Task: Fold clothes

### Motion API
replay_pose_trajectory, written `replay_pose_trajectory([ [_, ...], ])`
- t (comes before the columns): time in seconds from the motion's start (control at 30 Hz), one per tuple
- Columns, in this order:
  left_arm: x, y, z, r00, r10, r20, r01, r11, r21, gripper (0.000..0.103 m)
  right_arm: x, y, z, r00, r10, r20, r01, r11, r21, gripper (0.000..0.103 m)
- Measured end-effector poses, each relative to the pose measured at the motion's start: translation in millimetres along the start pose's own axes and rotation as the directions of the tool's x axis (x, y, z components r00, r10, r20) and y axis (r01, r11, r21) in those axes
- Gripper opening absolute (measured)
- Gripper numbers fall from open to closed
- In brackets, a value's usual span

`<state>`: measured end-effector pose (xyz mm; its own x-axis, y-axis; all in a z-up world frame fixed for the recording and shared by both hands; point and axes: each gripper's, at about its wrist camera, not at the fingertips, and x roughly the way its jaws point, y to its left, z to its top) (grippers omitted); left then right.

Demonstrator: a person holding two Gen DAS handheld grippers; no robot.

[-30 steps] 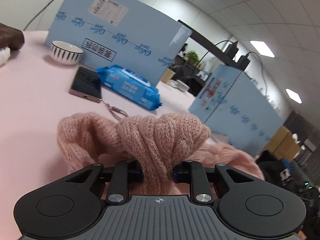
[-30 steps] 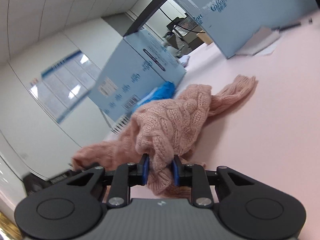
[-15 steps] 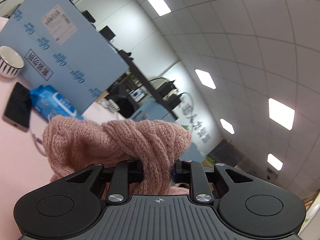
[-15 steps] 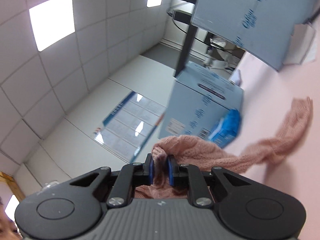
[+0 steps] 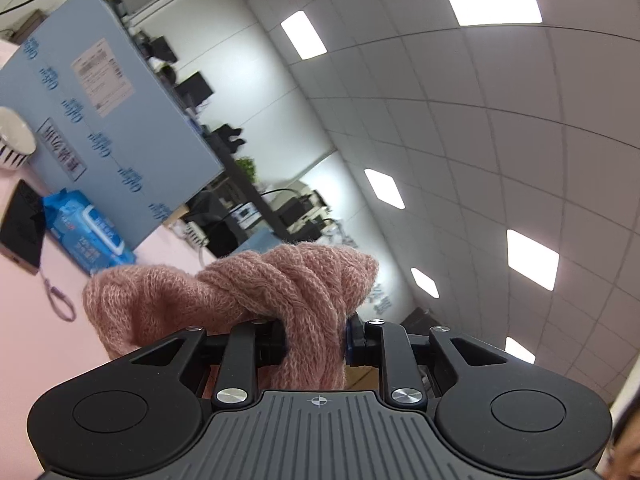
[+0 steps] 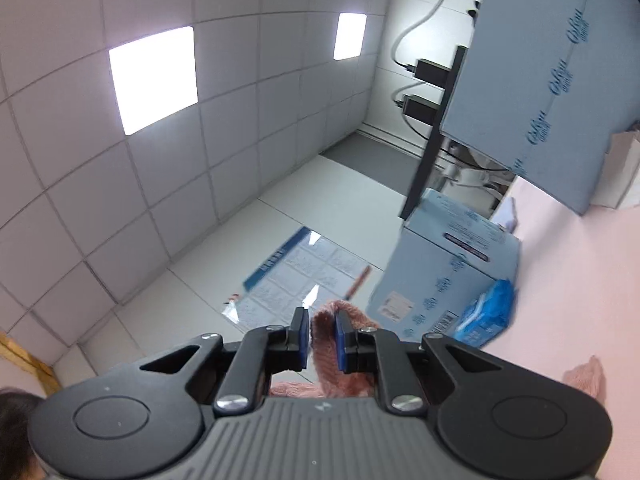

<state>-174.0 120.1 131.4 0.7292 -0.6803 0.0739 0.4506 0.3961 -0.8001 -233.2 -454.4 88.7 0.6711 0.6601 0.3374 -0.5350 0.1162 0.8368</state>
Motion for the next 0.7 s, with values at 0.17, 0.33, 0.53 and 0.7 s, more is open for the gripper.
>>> replay_pose_trajectory([
  [0.17, 53.9, 71.4, 6.6, 0.959, 0.251, -0.132, -0.267, 0.956, -0.121, 0.038, 35.6, -64.0, 20.6, 0.970, -0.242, -0.025, 0.244, 0.968, 0.056, 0.018],
  [0.33, 65.0, 122.6, 5.2, 0.893, 0.398, -0.213, -0.429, 0.893, -0.131, 0.039, 44.0, -115.1, 35.0, 0.866, -0.500, -0.022, 0.500, 0.865, 0.034, 0.044],
  [0.53, 40.6, 128.0, 23.7, 0.879, 0.438, -0.186, -0.461, 0.882, -0.101, 0.047, 24.6, -102.0, 28.2, 0.836, -0.548, -0.040, 0.544, 0.836, -0.073, 0.071],
  [0.7, 49.8, 137.0, 36.6, 0.847, 0.477, -0.234, -0.506, 0.859, -0.080, 0.061, 25.3, -76.4, 2.1, 0.849, -0.503, -0.162, 0.477, 0.862, -0.173, 0.072],
])
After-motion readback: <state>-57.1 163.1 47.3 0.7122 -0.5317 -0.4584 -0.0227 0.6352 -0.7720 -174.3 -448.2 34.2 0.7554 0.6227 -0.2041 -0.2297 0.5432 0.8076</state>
